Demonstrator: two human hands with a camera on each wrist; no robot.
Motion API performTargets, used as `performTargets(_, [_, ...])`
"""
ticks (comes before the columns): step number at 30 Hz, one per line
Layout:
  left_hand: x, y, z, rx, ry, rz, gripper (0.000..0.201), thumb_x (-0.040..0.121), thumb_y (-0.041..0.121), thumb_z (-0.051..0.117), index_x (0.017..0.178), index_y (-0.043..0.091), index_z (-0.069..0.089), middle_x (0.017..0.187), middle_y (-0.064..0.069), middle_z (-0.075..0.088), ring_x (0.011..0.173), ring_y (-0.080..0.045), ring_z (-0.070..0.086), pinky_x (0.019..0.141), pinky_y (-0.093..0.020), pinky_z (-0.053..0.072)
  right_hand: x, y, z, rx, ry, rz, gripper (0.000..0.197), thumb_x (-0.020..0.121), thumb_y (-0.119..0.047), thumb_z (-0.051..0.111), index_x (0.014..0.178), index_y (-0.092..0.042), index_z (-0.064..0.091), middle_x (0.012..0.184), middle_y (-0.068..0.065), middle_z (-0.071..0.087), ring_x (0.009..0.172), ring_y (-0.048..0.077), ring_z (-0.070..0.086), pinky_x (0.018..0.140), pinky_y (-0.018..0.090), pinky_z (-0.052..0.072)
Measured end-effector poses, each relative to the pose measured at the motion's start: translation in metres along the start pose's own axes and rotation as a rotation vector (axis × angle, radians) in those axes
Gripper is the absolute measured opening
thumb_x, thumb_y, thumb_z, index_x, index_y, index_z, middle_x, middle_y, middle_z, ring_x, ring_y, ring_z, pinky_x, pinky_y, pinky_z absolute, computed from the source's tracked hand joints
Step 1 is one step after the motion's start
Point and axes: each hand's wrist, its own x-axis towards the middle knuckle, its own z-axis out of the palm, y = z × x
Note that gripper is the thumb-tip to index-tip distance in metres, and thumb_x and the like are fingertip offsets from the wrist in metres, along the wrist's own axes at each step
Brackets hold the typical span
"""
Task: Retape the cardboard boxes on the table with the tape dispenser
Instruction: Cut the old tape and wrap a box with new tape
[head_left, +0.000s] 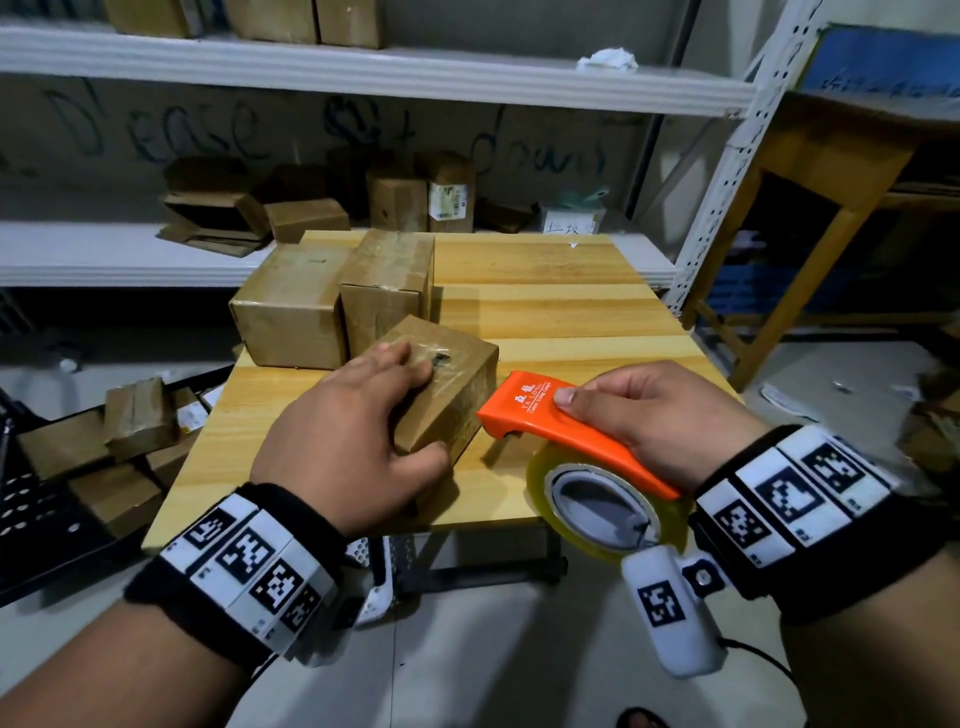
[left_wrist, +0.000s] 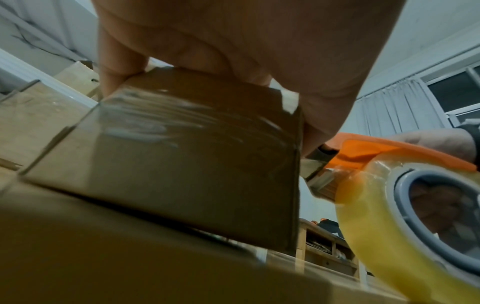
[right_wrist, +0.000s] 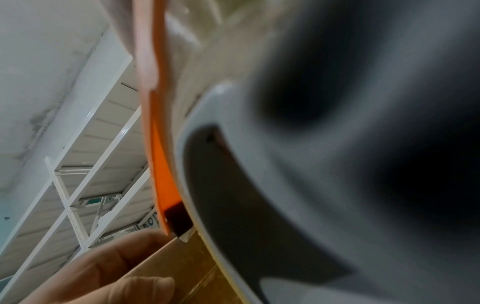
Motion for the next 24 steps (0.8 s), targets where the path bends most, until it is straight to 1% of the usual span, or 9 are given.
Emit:
performTargets(2, [-0.002,0.002,0.001,0.021,-0.001,-0.05,0.095,0.061,0.078,0.044,0.15,0.043,0.05,0.17,0.008,0.028,0.151,-0.016,0.035,0.119,-0.04,0.039,0.001,-0.001,0.001,0.004,0.004,-0.001,0.044,0.09,-0.059,0.068,0.088,-0.017,0.079,0.08,0.008,0.08,0.079,0.031,0.078,0.089,0.054,0.062])
performTargets(4, [-0.004,0.002,0.002,0.038,-0.017,-0.126,0.095,0.058,0.082,0.042,0.148,0.051,0.047,0.171,-0.003,0.021,0.151,-0.03,0.031,0.12,-0.048,0.036,0.001,-0.001,0.001,0.009,0.005,0.002,0.043,0.09,-0.059,0.068,0.088,-0.017,0.079,0.079,0.007,0.08,0.078,0.031,0.078,0.088,0.053,0.062])
performTargets(7, [-0.005,0.001,0.003,0.099,-0.056,-0.179,0.095,0.059,0.086,0.038,0.15,0.056,0.039,0.163,-0.015,0.03,0.145,-0.04,0.034,0.118,-0.05,0.035,0.0,0.0,0.0,0.017,0.003,0.005,0.044,0.09,-0.059,0.068,0.086,-0.017,0.079,0.077,0.006,0.079,0.075,0.03,0.078,0.087,0.052,0.063])
performTargets(9, [-0.003,0.0,0.002,0.128,-0.066,-0.177,0.095,0.061,0.088,0.037,0.15,0.056,0.037,0.156,-0.015,0.038,0.139,-0.038,0.042,0.115,-0.049,0.041,0.0,0.0,0.0,0.013,0.003,0.001,0.045,0.09,-0.06,0.068,0.086,-0.017,0.079,0.077,0.006,0.079,0.074,0.029,0.078,0.086,0.05,0.063])
performTargets(12, [-0.001,-0.003,-0.001,0.101,-0.065,-0.177,0.095,0.06,0.091,0.038,0.149,0.057,0.038,0.151,-0.013,0.043,0.136,-0.035,0.046,0.111,-0.049,0.045,-0.001,0.0,0.0,0.002,0.002,-0.006,0.045,0.091,-0.06,0.066,0.087,-0.017,0.078,0.078,0.006,0.079,0.074,0.027,0.078,0.083,0.046,0.063])
performTargets(16, [-0.001,-0.008,-0.003,0.014,-0.058,-0.196,0.093,0.061,0.092,0.04,0.147,0.058,0.039,0.147,-0.01,0.046,0.13,-0.033,0.052,0.108,-0.047,0.048,0.0,-0.001,0.0,0.027,0.001,-0.018,0.046,0.093,-0.058,0.065,0.089,-0.015,0.078,0.082,0.01,0.079,0.078,0.033,0.077,0.078,0.041,0.062])
performTargets(18, [0.0,-0.009,-0.004,-0.046,-0.035,-0.217,0.089,0.062,0.091,0.043,0.145,0.058,0.04,0.141,-0.008,0.049,0.121,-0.031,0.057,0.103,-0.046,0.05,0.001,-0.003,0.001,0.06,0.006,-0.034,0.045,0.093,-0.057,0.064,0.09,-0.015,0.079,0.083,0.013,0.079,0.081,0.036,0.076,0.081,0.044,0.062])
performTargets(21, [0.001,-0.013,-0.005,-0.138,0.005,-0.242,0.079,0.068,0.083,0.055,0.142,0.057,0.046,0.13,-0.006,0.052,0.113,-0.028,0.058,0.099,-0.045,0.052,0.003,-0.007,0.004,0.08,0.009,-0.069,0.042,0.094,-0.056,0.064,0.09,-0.017,0.08,0.083,0.013,0.08,0.082,0.038,0.076,0.088,0.051,0.061])
performTargets(24, [0.001,-0.017,-0.006,-0.207,0.04,-0.239,0.08,0.063,0.085,0.055,0.138,0.057,0.05,0.117,-0.002,0.053,0.103,-0.024,0.058,0.093,-0.041,0.053,0.006,-0.009,0.006,0.092,-0.007,-0.086,0.042,0.094,-0.056,0.064,0.092,-0.017,0.08,0.084,0.012,0.08,0.082,0.037,0.077,0.09,0.054,0.062])
